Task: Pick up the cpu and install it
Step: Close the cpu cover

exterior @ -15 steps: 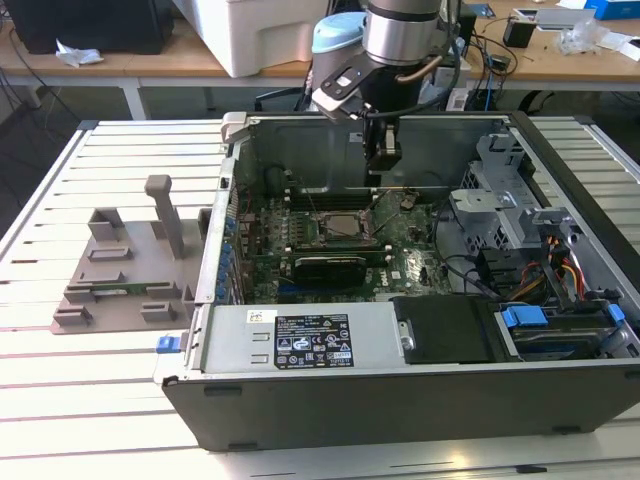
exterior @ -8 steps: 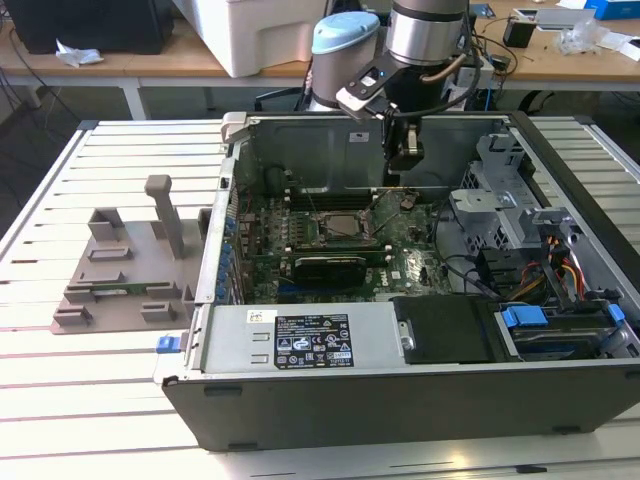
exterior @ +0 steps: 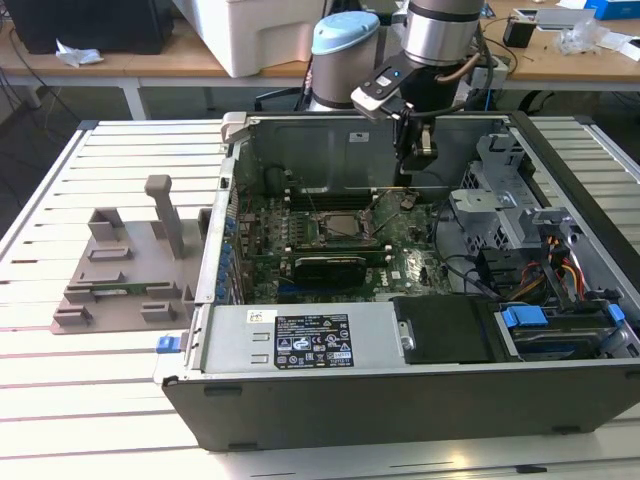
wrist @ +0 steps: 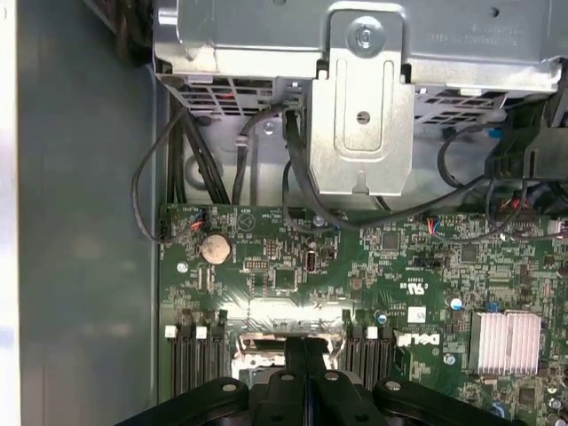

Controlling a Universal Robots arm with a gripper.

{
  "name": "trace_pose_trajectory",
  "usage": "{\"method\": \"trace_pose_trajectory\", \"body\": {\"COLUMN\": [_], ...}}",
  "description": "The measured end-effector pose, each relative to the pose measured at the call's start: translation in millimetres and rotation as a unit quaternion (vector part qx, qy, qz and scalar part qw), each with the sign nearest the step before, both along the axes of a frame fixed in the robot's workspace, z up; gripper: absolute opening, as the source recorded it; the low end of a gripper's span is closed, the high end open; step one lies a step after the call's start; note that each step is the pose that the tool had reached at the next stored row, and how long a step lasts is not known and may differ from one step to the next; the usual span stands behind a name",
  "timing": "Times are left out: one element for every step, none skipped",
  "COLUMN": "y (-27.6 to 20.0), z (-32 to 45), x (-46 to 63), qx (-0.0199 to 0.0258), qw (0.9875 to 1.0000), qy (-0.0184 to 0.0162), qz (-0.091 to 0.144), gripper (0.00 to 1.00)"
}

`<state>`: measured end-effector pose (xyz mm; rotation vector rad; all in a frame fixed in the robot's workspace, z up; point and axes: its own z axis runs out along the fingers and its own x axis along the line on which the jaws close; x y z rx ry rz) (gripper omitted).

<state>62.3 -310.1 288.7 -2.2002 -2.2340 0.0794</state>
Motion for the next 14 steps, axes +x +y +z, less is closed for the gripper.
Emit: {"method": "trace_pose_trajectory", "body": {"y": [0.0,-0.1,-0.1,0.0,0.0,0.1,0.4,1.4,2.0,2.6,3.1,3.4,3.6,3.7], "z": [-0.2,-0.9,-1.8,-3.3,-5.2,-7.7,-9.6,-11.0,-12.0,-13.1,-16.5,-20.6,-22.9,-24.8], "x": [0.8,1.7,2.3,2.5,2.5,2.9,4.6,9.0,11.2,12.9,14.7,15.6,15.8,15.9], "qx": [-0.0001,-0.0001,-0.0001,-0.0001,0.0,0.0,0.0,-0.0001,-0.0001,-0.0001,-0.0001,-0.0001,0.0,-0.0001], "qw": [1.0,1.0,1.0,1.0,1.0,1.0,1.0,1.0,1.0,1.0,1.0,1.0,1.0,1.0], "qy": [0.0001,0.0002,0.0003,0.0005,0.0006,0.0009,0.0011,0.0016,0.0019,0.0022,0.0026,0.0032,0.0034,0.0035], "qz": [0.0,0.0,0.0,0.0,0.0,0.0,0.0,0.0,0.0,0.0,0.0,0.0,0.0,0.0], "gripper": [0.11,0.11,0.11,0.11,0.11,0.11,0.11,0.11,0.11,0.11,0.11,0.11,0.11,0.11]}}
